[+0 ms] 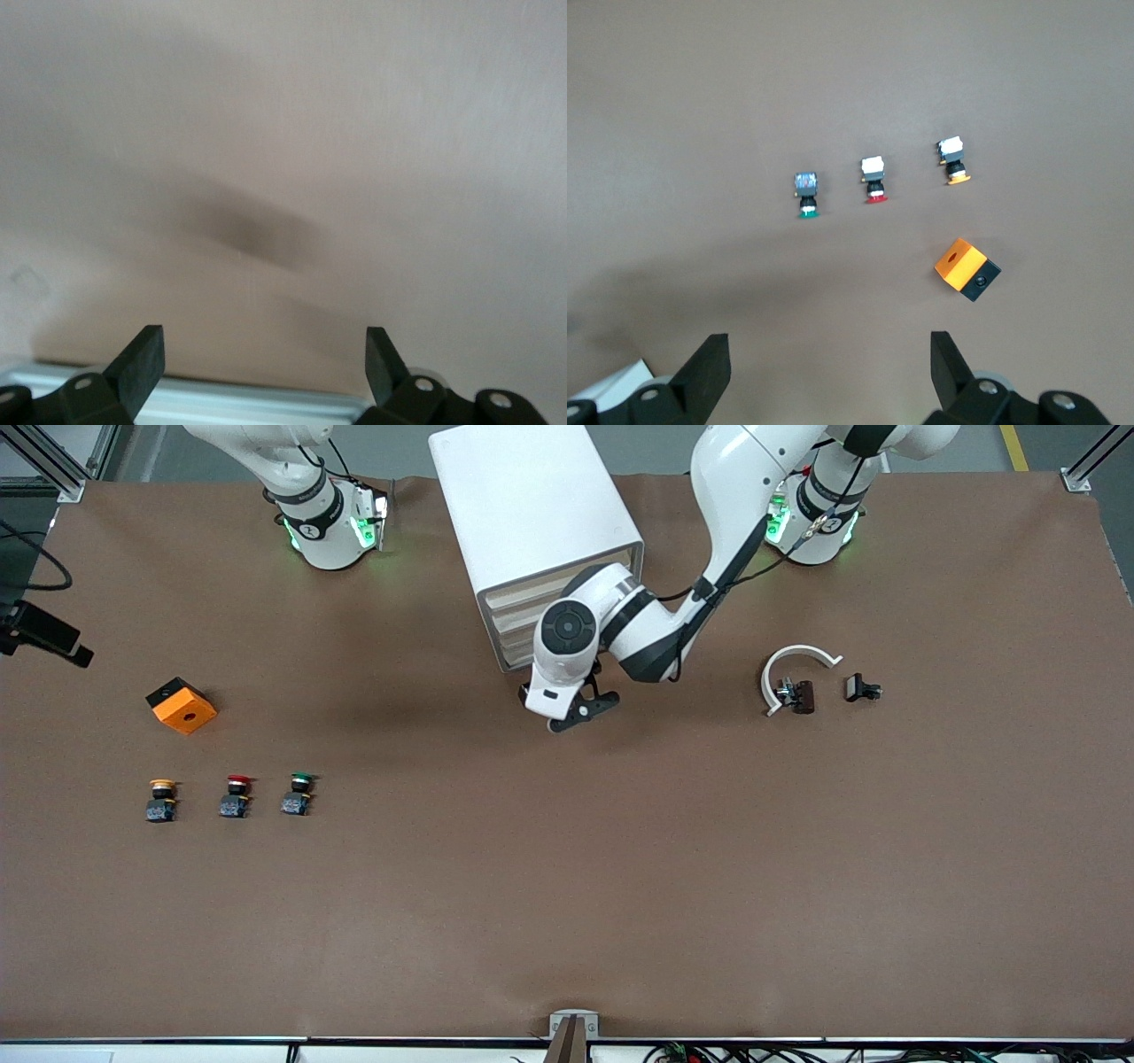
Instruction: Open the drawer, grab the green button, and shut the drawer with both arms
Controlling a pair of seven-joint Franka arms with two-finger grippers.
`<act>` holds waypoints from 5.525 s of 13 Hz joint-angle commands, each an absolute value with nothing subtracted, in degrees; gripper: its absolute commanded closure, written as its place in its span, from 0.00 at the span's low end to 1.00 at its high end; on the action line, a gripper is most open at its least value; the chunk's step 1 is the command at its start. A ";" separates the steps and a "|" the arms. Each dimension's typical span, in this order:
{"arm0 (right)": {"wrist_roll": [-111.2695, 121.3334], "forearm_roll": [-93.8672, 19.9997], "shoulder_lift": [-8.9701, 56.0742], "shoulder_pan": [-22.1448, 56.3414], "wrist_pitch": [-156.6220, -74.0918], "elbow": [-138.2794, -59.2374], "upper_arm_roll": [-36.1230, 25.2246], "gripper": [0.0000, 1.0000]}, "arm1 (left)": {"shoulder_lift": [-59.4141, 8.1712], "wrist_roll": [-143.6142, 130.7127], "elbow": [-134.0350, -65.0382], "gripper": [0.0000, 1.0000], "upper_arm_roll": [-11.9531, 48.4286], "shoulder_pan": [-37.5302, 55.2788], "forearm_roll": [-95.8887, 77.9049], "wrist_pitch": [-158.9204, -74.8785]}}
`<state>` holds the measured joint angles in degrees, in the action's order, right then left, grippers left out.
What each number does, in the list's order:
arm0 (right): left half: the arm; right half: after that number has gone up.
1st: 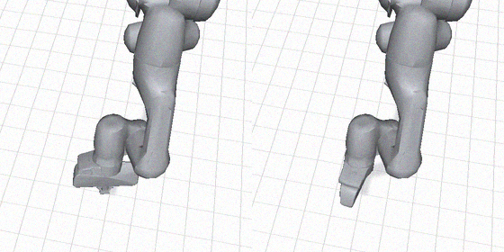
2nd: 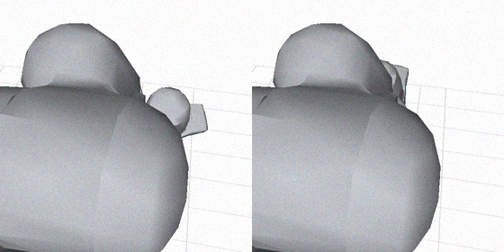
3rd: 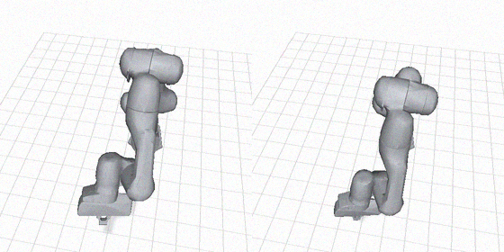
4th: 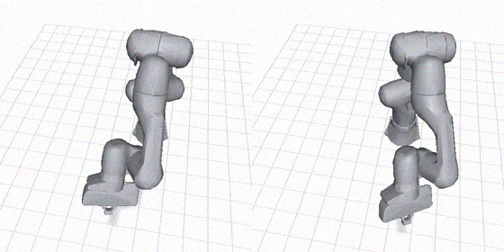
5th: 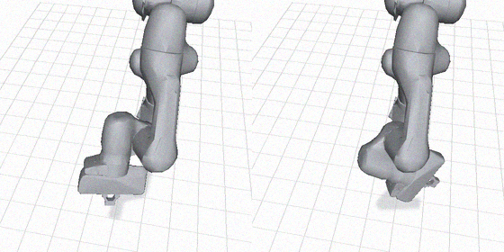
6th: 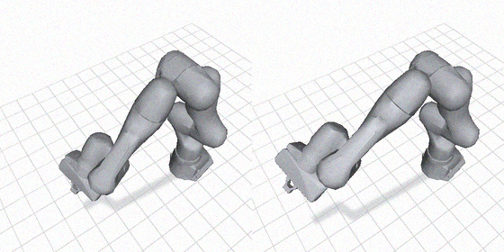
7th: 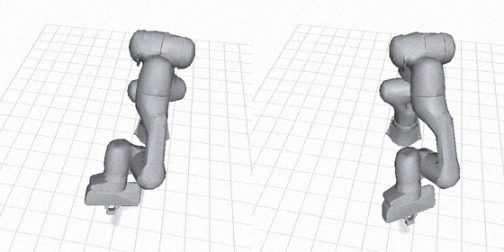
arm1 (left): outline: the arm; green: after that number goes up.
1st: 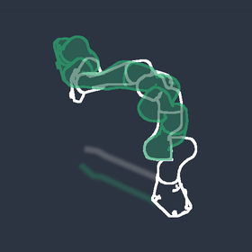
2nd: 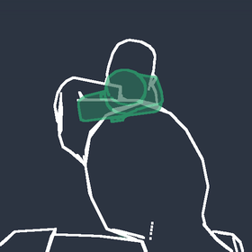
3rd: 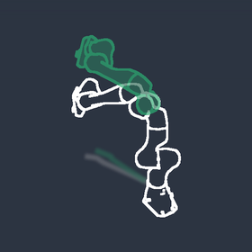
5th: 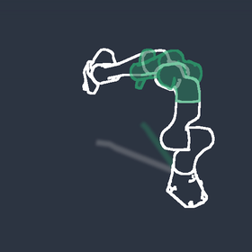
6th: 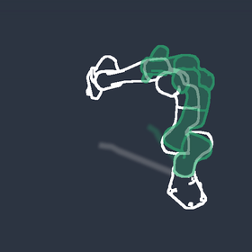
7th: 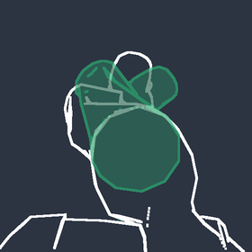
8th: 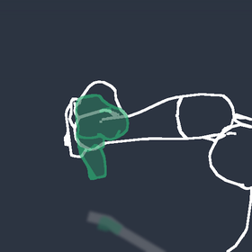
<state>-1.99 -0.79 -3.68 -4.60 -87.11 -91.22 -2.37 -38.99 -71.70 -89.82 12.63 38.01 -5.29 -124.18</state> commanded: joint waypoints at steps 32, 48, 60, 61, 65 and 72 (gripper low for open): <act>-1.41 -2.10 -9.05 -4.57 -86.04 -95.27 -1.58 0.00 | 3.86 5.10 -103.80 0.00 13.01 -19.16 -6.24 -107.67; -1.14 -1.93 -9.14 -3.96 -85.34 -95.27 -2.11 0.00 | 4.31 -1.58 -91.59 0.00 1.58 -2.37 -3.60 -93.69; -1.23 -1.58 -9.23 -2.99 -85.43 -95.36 -2.02 0.00 | 3.96 -0.88 -91.14 0.00 3.08 -2.20 -1.58 -91.49; -1.23 -1.58 -9.23 -2.99 -85.43 -95.45 -1.93 0.00 | 4.04 -0.97 -91.23 0.00 3.16 -2.20 -1.58 -91.49; -1.23 -1.58 -9.23 -2.99 -85.43 -95.45 -1.93 0.00 | 3.96 -1.58 -91.41 0.00 3.08 -2.37 -1.67 -91.41; -0.62 -1.58 -9.14 -3.16 -85.43 -95.36 -2.02 0.00 | 4.04 -1.67 -91.32 0.00 3.08 -2.46 -1.76 -91.41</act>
<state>-0.70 -1.42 -7.64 -3.04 -85.18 -94.03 -2.03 3.95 -1.16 -92.01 2.70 -2.22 -2.81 -92.34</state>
